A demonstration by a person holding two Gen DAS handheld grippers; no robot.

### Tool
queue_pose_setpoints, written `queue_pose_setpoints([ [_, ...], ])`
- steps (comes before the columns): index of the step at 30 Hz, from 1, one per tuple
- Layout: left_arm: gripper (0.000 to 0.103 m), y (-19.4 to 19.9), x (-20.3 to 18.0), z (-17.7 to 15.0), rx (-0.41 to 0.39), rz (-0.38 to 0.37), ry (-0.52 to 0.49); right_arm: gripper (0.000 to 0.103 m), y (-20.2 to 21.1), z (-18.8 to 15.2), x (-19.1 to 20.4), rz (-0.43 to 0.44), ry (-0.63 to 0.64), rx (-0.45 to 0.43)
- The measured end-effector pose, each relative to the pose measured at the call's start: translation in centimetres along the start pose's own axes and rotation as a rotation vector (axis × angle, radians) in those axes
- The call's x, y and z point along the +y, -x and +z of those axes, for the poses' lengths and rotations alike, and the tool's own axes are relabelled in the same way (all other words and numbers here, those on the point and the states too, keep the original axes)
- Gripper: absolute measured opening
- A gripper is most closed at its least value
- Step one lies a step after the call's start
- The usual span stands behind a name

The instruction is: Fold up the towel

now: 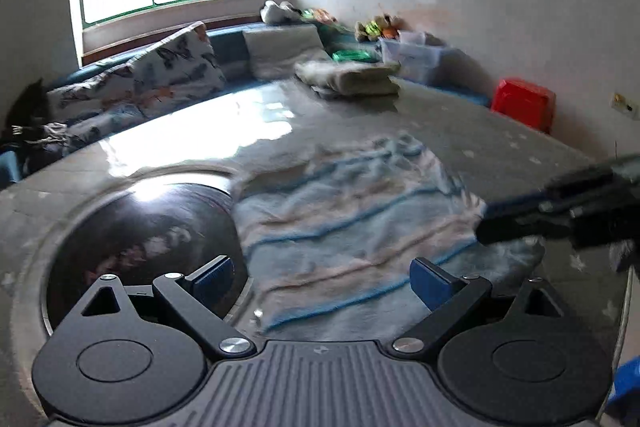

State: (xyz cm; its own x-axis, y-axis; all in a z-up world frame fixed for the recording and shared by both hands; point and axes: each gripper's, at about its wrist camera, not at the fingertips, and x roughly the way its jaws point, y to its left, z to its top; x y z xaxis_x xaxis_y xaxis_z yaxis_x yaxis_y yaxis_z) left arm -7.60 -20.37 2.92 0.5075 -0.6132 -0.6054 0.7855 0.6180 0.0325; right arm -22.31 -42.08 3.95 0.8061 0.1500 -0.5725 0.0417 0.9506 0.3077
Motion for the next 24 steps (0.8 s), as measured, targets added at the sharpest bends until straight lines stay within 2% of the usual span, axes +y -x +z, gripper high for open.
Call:
queue_pose_setpoints([
  [3, 0.097, -1.1, -0.2, -0.8, 0.034, 0.004, -0.025, 0.027, -0.6, 0.1, -0.6, 0.006, -0.013, 0.014],
  [7, 0.097, -1.4, 0.8, -1.7, 0.061, 0.005, 0.002, 0.027, -1.0, 0.4, -1.5, 0.006, -0.031, 0.027],
  [11, 0.097, -1.3, 1.0, -1.7, 0.062, 0.003, 0.008, 0.028, -1.2, 2.6, -1.9, -0.029, -0.009, -0.009],
  [19, 0.098, -1.6, 1.4, -1.7, 0.067, -0.009, 0.031, 0.028, -7.3, 7.2, -3.4, -0.064, 0.019, 0.014],
  [24, 0.099, -1.6, 2.0, -1.9, 0.071, -0.029, 0.052, 0.024, -9.6, 8.2, -5.5, -0.119, -0.017, 0.036],
])
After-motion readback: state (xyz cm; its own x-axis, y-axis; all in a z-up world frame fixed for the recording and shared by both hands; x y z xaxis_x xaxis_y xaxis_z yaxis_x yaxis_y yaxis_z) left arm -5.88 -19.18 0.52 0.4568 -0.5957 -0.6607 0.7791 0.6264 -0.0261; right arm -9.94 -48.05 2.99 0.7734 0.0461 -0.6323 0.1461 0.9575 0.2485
